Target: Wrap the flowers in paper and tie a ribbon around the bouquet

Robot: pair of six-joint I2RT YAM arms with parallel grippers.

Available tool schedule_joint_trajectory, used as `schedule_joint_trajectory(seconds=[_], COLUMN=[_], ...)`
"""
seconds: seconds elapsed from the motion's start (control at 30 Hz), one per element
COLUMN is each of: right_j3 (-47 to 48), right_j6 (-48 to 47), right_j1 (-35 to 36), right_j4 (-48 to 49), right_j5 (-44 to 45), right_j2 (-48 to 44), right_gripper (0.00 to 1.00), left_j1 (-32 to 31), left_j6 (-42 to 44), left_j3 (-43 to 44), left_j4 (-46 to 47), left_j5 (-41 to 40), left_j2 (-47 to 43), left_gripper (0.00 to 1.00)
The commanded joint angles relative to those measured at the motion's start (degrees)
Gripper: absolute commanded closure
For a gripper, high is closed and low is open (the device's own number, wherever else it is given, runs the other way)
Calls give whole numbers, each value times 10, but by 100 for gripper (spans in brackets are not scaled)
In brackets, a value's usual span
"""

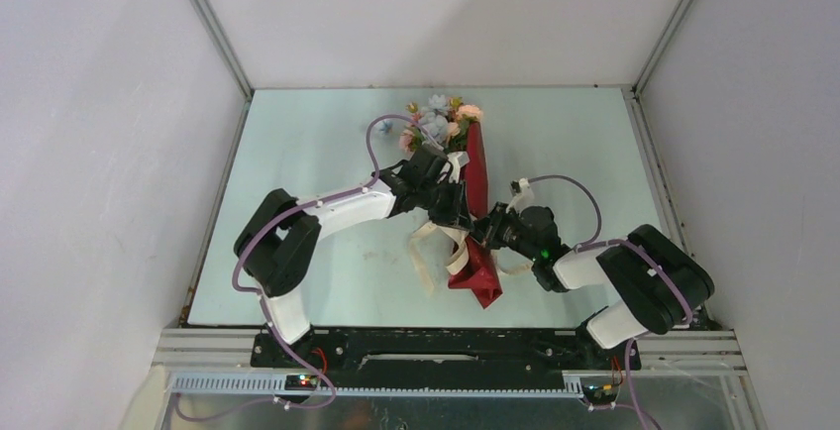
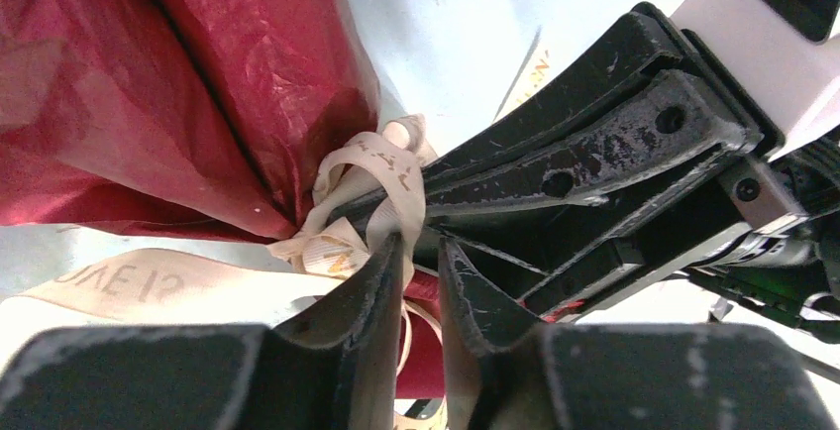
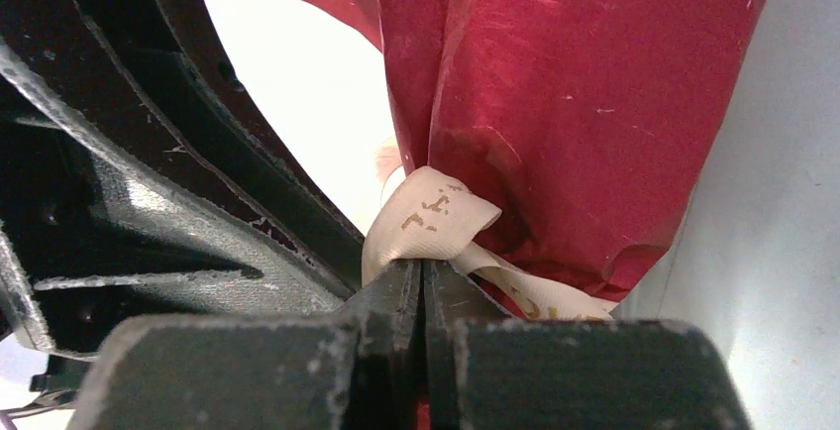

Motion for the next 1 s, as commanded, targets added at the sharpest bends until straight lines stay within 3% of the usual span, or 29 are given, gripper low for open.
schedule_joint_trajectory(seconds=[0.0, 0.13, 0.47, 0.57, 0.67, 0.77, 0.97], right_j3=[-8, -9, -10, -10, -10, -10, -7], right_j6=[26, 25, 20, 15, 5, -1, -9], right_j1=[-2, -2, -3, -4, -5, -5, -5], right_j4=[88, 91, 87, 80, 67, 59, 47], right_j5=[-19, -16, -16, -14, -8, -6, -3], right_j2=[25, 30, 30, 25, 18, 13, 8], right_gripper=[100, 100, 100, 100, 100, 100, 100], left_j1=[-3, -3, 44, 67, 68, 57, 27], left_j6=[15, 30, 56, 50, 55, 67, 86], left_j3=[4, 3, -7, -10, 13, 53, 69], left_j4=[-24, -29, -73, -74, -83, -106, -88], left_j5=[-20, -31, -135, -140, -125, -125, -78], left_j2=[-15, -56, -141, -121, -60, 3, 22], left_gripper=[70, 55, 36, 40, 54, 60, 62])
